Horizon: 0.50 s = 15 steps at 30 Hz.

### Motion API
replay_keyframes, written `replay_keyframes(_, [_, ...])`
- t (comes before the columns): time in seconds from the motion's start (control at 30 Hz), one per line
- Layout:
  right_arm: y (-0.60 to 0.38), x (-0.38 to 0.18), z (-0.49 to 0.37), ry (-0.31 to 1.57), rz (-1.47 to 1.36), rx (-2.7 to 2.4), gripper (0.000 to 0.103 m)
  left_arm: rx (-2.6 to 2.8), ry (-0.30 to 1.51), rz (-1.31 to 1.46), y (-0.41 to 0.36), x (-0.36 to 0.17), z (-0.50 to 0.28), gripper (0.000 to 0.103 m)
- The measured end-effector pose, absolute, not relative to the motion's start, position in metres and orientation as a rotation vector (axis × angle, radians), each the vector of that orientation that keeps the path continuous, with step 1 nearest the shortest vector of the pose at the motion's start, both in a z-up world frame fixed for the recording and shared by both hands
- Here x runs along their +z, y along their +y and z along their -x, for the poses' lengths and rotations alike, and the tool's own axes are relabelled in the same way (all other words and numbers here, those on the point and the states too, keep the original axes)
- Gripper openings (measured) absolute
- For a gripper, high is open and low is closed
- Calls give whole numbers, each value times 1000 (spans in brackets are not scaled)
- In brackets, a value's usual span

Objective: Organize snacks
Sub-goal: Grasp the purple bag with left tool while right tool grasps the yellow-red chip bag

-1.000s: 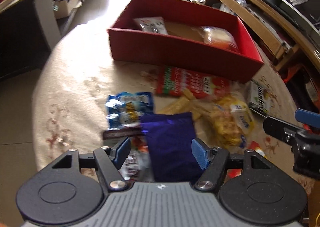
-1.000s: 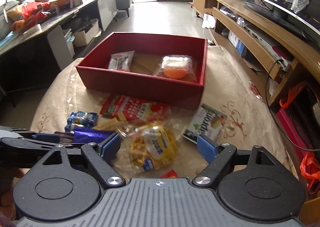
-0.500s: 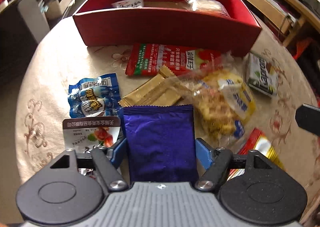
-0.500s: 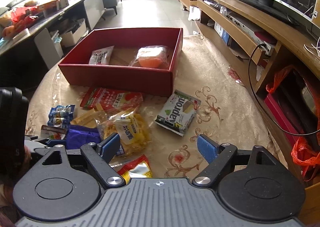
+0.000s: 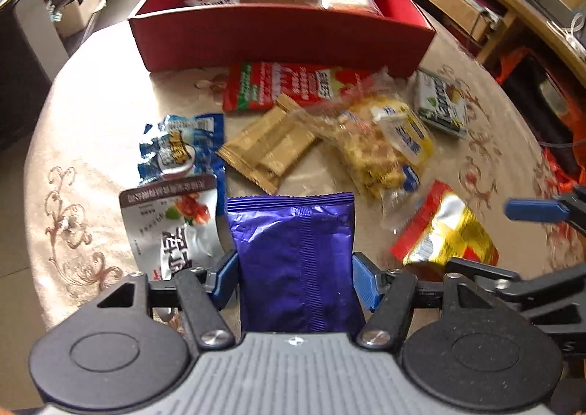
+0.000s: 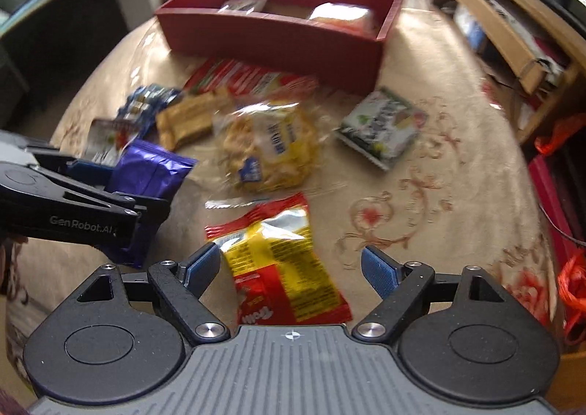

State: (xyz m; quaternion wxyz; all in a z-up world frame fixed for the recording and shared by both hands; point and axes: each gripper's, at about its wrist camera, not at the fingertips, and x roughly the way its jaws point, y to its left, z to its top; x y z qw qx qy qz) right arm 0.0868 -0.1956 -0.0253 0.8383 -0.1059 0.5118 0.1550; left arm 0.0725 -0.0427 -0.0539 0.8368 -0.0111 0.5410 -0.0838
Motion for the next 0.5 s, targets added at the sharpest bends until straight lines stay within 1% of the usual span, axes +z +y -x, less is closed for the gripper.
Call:
replay_keyframes(0.13, [-182,-42,-91,1110,323,348,88,-198,1163,-13,-46,-62,-72,60])
replay_keyframes(0.23, [-179,-54,-93,1134,362,346,89,-207,1149,-66,-51,-63,-69,64])
replay_keyframes(0.3, [-182,-55,-95,1132,337,345,95,-208,1137,-78,-52,-64,-68,66])
replay_keyframes(0.37, [-186,-58,-97,1139,327,321,103,-205,1137,-80,-50,-65,-69,72])
replay_keyframes(0.5, [-189,-61,-97,1145,294,321,103,-202,1134,-81,-50,-66,-69,75])
